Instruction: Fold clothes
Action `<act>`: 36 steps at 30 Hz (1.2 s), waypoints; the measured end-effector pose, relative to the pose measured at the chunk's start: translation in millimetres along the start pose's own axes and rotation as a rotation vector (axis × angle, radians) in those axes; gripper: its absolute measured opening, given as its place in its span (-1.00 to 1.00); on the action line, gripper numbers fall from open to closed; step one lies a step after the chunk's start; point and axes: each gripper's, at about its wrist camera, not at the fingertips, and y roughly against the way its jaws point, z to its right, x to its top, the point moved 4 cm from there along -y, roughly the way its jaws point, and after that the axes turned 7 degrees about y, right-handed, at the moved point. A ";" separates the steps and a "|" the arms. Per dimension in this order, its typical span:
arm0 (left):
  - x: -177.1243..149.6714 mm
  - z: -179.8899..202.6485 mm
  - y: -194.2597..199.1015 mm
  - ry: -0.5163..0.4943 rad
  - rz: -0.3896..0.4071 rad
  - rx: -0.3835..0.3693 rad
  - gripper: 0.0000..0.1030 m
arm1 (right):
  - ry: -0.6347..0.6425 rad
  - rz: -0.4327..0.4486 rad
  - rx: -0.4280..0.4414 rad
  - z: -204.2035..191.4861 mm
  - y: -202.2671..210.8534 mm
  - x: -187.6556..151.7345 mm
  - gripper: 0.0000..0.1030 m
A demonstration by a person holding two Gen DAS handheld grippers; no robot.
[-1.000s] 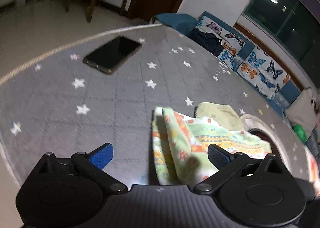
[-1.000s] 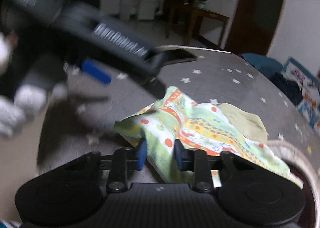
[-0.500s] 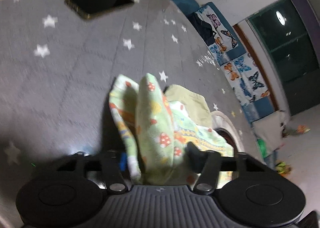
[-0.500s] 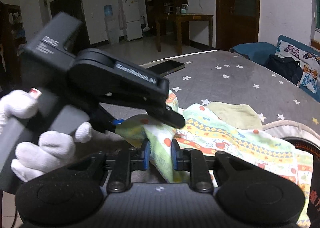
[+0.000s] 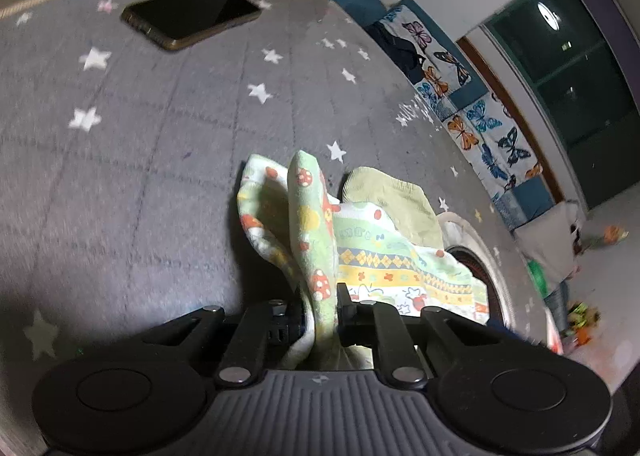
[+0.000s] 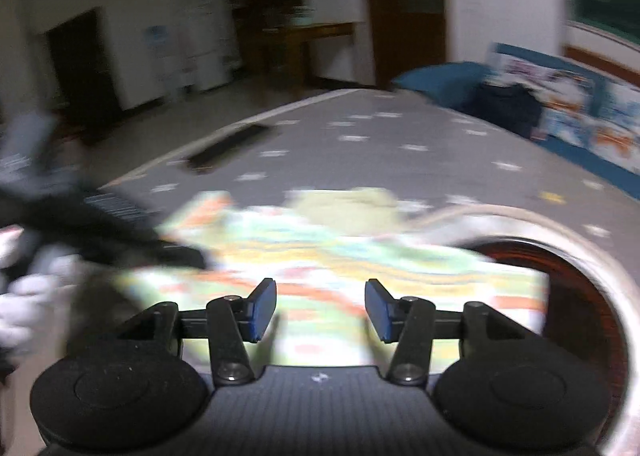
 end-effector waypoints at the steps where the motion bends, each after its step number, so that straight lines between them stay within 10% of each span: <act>1: -0.8 2.3 1.1 -0.018 0.005 0.007 -0.73 | -0.038 -0.015 -0.054 19.4 -4.9 -1.1 -0.03; 10: -3.0 18.7 6.1 -0.143 0.038 0.050 -0.73 | -0.272 -0.081 -0.155 95.5 -22.5 -36.4 -0.02; 14: -3.1 25.1 6.7 -0.188 0.049 0.066 -0.73 | -0.242 -0.072 -0.164 88.7 -28.8 -36.9 -0.03; 19: -4.8 39.2 8.5 -0.231 0.058 0.063 -0.74 | -0.213 -0.071 -0.131 73.8 -28.3 -31.8 -0.77; 36: -27.8 122.9 17.5 -0.384 0.044 -0.042 -0.77 | -0.097 0.096 -0.244 83.4 82.3 3.3 -0.85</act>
